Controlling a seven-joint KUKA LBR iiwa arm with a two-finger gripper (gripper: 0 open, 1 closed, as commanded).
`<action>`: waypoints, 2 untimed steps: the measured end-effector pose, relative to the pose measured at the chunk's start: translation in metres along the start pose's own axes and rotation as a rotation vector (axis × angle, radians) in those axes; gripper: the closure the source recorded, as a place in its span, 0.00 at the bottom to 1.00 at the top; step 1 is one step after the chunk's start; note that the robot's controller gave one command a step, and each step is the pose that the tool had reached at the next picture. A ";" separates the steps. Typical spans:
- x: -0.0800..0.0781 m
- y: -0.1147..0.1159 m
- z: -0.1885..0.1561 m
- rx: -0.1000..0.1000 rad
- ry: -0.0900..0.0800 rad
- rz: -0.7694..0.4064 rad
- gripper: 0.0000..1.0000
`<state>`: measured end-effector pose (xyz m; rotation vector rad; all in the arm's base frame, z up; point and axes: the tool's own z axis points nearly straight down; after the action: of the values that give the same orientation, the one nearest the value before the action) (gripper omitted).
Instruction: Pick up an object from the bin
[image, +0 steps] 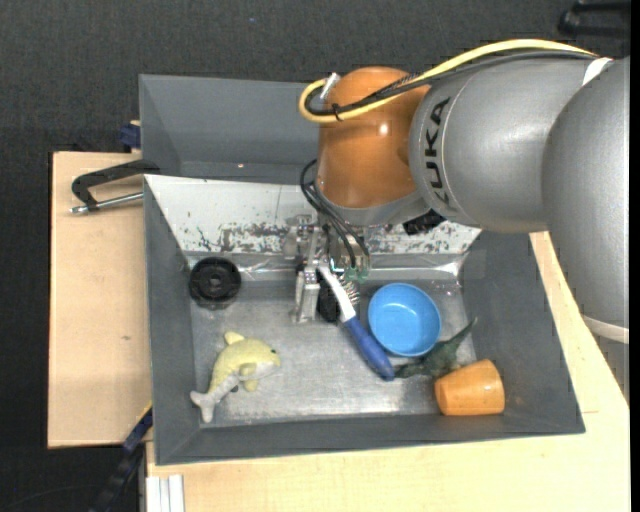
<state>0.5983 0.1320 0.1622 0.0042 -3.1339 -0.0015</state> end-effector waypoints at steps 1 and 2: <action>0.057 -0.093 0.011 0.004 -0.005 -0.238 0.00; 0.036 -0.081 0.047 -0.001 -0.009 0.076 0.00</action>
Offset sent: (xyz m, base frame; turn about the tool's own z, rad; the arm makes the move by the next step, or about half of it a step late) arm -0.0565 -0.0913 -0.0116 -0.2421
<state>0.5626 0.0512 0.1154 -0.1156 -3.1409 -0.0033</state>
